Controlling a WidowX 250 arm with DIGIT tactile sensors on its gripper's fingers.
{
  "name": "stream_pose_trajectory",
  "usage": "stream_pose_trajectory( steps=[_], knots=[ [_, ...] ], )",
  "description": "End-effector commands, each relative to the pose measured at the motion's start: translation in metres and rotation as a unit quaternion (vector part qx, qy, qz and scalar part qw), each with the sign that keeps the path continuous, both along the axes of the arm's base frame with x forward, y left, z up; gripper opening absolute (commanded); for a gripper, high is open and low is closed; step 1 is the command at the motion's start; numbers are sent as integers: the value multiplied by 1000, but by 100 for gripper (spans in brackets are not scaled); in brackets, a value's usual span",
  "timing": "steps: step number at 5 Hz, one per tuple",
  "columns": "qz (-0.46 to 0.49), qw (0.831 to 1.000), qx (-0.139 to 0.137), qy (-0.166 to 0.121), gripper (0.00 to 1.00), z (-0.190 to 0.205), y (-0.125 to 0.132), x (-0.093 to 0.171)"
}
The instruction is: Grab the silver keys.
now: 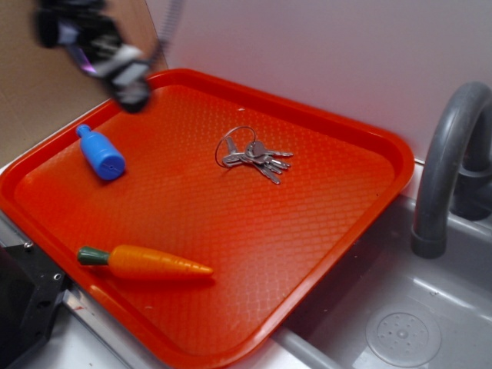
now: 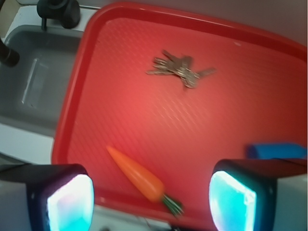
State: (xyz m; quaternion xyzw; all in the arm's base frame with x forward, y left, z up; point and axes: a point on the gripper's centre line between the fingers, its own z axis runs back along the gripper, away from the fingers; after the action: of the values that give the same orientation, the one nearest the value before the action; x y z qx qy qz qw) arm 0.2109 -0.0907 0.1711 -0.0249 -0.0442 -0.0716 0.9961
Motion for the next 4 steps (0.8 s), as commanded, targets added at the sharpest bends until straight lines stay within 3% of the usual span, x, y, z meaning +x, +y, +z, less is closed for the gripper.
stream_pose_trajectory(
  steps=[1,2,3,4],
  knots=[
    [80,995,42,33,100,-66,-27,74],
    [117,989,82,27,100,-76,-14,101],
    [133,987,91,10,100,-77,0,115],
    [114,991,67,10,100,-53,6,115]
  ],
)
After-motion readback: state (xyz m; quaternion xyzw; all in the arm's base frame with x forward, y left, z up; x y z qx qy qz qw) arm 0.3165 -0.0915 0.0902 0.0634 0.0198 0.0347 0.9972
